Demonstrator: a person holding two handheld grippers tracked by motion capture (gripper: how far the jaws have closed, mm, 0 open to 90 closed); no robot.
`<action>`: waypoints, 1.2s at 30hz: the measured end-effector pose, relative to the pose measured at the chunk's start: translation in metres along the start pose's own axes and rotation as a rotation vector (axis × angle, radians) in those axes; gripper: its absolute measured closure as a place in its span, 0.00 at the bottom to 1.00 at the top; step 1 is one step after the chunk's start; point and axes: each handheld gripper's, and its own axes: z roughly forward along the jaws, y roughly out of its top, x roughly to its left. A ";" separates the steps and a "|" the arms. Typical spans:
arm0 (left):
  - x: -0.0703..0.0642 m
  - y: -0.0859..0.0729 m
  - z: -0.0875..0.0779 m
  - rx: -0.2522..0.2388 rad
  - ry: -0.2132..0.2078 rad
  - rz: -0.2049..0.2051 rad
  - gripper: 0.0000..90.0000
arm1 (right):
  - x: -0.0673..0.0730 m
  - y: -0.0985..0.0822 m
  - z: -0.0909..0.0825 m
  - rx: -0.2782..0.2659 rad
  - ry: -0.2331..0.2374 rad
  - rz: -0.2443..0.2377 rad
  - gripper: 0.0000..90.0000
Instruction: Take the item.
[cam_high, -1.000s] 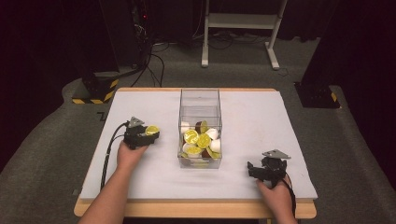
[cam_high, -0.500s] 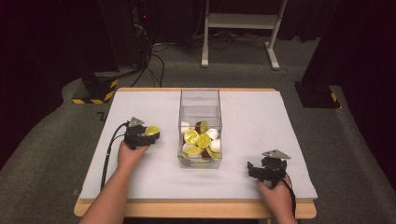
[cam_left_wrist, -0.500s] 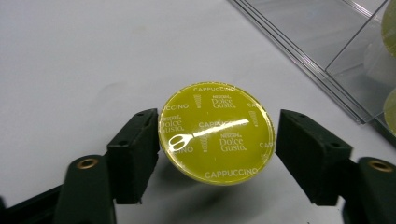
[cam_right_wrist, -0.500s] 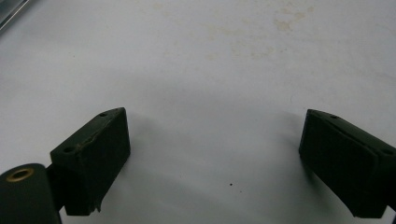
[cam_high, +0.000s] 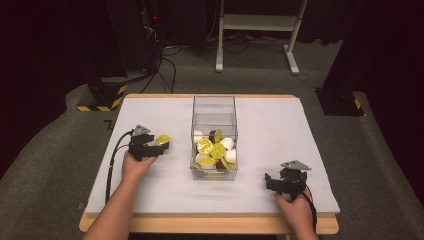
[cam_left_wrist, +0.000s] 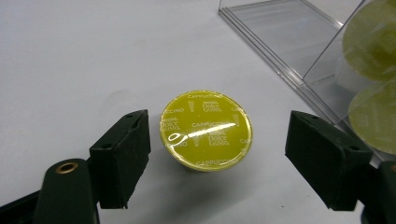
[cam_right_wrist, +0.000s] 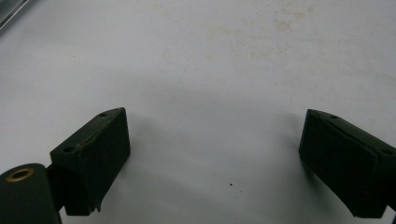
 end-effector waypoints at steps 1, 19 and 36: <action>-0.001 0.001 -0.002 -0.003 -0.003 -0.001 0.25 | 0.000 0.000 0.000 0.000 0.000 0.000 0.10; -0.006 -0.014 -0.042 -0.018 -0.046 0.001 0.26 | 0.000 0.000 0.000 0.000 0.000 0.000 0.10; -0.008 -0.069 -0.079 0.032 -0.028 0.088 0.25 | 0.000 0.000 0.000 0.000 0.000 -0.001 0.10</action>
